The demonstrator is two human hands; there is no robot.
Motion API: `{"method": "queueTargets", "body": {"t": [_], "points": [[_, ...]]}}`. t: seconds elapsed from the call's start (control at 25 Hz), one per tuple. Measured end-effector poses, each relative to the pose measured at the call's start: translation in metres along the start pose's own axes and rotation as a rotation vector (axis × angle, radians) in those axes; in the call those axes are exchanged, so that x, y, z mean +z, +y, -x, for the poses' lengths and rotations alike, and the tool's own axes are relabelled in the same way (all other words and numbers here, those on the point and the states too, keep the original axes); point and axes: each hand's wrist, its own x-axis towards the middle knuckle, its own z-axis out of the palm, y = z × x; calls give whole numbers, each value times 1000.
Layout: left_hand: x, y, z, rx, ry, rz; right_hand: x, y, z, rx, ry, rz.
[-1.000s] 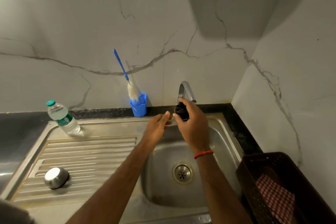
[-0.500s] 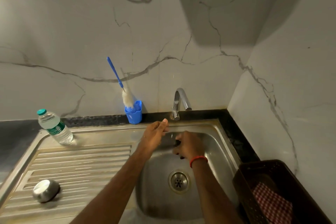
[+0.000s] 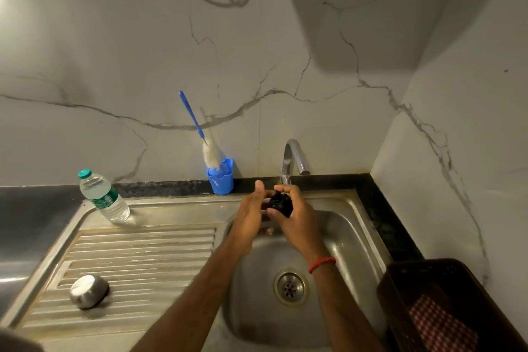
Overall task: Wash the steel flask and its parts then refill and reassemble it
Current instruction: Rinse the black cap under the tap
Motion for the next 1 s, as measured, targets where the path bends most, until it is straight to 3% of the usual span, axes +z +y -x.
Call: {"method": "queueTargets", "body": {"t": [0.2,0.32,0.76,1.0], "points": [[6,14,9,31,82,300,-5,-1,3,-64,28,-136],[9,23,13,38,124,360,-5,-1,3,-81,35,-144],[22,34,26,11,156,392,-15,6,-4,-207,-1,36],[24,24,29,190,169,245,-20,-3,-4,-226,-80,128]]}}
